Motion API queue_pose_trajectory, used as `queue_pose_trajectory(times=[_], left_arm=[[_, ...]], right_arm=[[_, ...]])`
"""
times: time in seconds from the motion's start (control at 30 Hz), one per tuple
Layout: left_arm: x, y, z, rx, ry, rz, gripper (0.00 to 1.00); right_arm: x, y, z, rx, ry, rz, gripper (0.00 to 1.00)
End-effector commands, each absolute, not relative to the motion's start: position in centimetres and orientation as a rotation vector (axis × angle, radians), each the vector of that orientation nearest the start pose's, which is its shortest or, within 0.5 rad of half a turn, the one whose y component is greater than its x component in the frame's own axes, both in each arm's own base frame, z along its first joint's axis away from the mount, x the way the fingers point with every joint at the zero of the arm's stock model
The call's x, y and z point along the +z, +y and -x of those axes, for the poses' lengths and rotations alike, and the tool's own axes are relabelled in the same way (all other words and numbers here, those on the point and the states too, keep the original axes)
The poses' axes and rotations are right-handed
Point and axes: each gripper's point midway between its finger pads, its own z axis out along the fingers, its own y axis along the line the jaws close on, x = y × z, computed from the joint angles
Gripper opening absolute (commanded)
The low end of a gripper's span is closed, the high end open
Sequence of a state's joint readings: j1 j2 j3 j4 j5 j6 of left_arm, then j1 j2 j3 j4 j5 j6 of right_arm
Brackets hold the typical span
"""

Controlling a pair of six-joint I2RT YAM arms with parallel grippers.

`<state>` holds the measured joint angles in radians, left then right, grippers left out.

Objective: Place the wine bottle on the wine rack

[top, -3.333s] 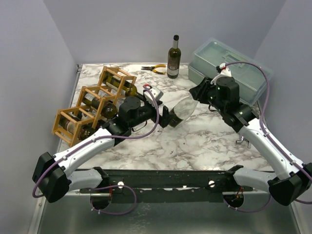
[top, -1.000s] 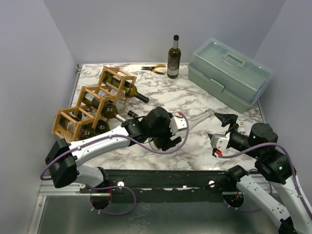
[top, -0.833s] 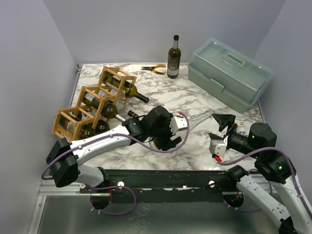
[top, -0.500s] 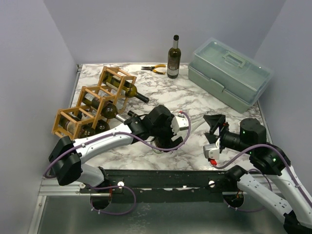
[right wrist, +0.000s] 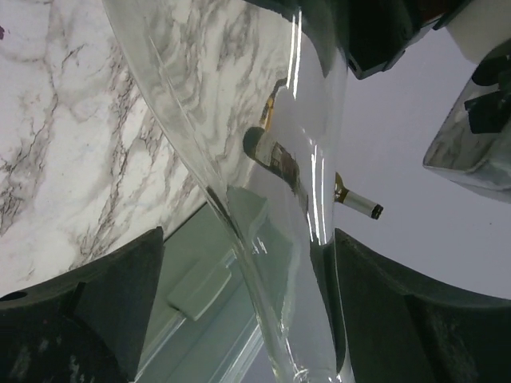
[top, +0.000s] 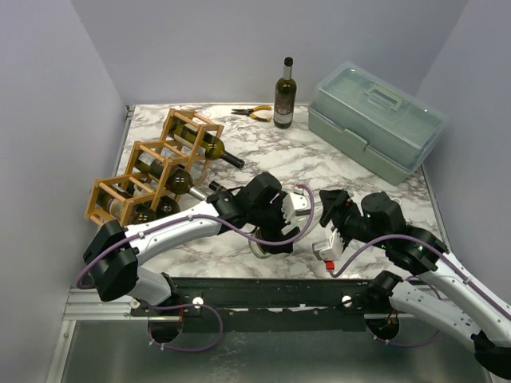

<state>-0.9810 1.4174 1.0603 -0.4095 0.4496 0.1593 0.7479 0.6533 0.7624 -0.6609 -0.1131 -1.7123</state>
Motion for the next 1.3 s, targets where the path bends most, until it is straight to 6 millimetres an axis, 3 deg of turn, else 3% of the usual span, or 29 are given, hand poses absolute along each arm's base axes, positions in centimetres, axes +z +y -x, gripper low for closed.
queue_pose_trajectory(times=[0.0,0.13,0.2,0.27,0.3,0.33,0.4,0.43,0.53,0.6,0.67,0.77,0.9,1.03,1.27], left_arm=[[21.6,-37.8,-14.7,-1.074,1.662,-1.48,0.0],[21.4,-37.9,-14.4,-1.091,1.664,-1.491,0.0],[21.4,-37.9,-14.5,-1.09,1.664,-1.49,0.0],[21.4,-37.9,-14.3,-1.098,1.664,-1.492,0.0],[21.5,-37.9,-14.3,-1.098,1.665,-1.49,0.0],[21.5,-37.9,-14.6,-1.087,1.674,-1.478,0.0],[21.4,-37.8,-15.6,-1.028,1.709,-1.43,0.05],[21.5,-37.7,-16.3,-0.992,1.722,-1.402,0.17],[21.6,-37.6,-17.3,-0.939,1.743,-1.339,0.66],[21.9,-37.6,-17.1,-0.96,1.718,-1.337,0.87],[22.4,-37.6,-16.4,-1.0,1.67,-1.35,0.98],[22.9,-37.3,-15.3,-1.043,1.584,-1.38,0.99],[24.5,-36.4,-15.9,-0.97,1.463,-1.328,0.99],[27.0,-35.0,-17.7,-0.844,1.408,-1.223,0.99],[31.5,-30.8,-21.4,-0.604,1.365,-0.979,0.99]], right_arm=[[22.5,16.1,-22.1,-0.562,0.64,2.101,0.8],[21.9,16.6,-22.1,-0.567,0.616,2.112,0.66],[21.3,16.4,-22.2,-0.587,0.622,2.133,0.53],[20.9,16.4,-22.1,-0.589,0.61,2.142,0.34],[20.6,16.4,-22.0,-0.586,0.61,2.145,0.14],[20.5,16.3,-21.9,-0.582,0.615,2.145,0.01],[20.4,16.2,-21.8,-0.561,0.656,2.125,0.0],[20.5,16.1,-21.8,-0.55,0.676,2.113,0.0],[20.3,15.6,-21.5,-0.541,0.712,2.1,0.0],[19.8,15.5,-21.2,-0.517,0.732,2.096,0.0],[19.0,15.4,-21.0,-0.497,0.755,2.102,0.0],[17.9,15.1,-20.6,-0.472,0.778,2.11,0.0],[17.7,15.0,-19.7,-0.379,0.865,2.072,0.0],[17.7,14.7,-19.5,-0.283,1.052,1.985,0.0],[19.7,14.9,-19.9,-0.126,1.396,1.66,0.0]])
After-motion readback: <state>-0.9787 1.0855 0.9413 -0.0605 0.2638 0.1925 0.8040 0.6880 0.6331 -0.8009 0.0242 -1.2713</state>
